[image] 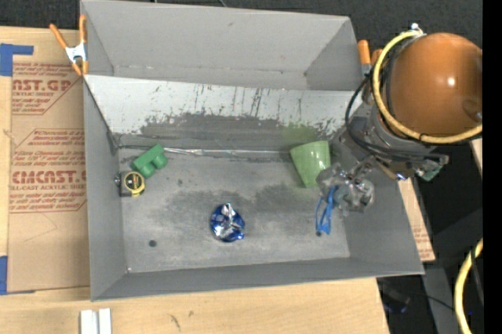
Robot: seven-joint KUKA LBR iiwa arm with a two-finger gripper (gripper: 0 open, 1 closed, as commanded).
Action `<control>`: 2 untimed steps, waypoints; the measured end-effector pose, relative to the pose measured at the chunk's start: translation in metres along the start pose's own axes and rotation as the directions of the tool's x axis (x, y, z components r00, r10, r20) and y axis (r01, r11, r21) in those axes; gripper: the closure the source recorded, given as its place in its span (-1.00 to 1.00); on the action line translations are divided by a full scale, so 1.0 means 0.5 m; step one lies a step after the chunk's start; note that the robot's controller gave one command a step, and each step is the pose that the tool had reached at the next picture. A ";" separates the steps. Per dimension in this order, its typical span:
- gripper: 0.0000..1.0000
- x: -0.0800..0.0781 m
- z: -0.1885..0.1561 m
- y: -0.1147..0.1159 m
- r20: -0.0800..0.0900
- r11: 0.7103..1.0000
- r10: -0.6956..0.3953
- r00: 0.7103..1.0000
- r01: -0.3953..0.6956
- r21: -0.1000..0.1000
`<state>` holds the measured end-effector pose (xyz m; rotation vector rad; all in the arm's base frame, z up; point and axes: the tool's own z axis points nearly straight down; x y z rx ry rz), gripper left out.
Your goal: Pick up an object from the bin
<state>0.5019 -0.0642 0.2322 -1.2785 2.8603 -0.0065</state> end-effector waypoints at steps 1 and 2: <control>1.00 -0.052 0.230 -0.026 -0.005 0.996 -0.093 0.996 0.093 -0.015; 1.00 -0.093 -0.006 -0.027 0.002 0.996 -0.086 0.996 0.086 0.000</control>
Offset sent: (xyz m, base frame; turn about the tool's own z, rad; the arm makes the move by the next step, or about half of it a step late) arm 0.0294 0.0082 -0.1095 -0.0928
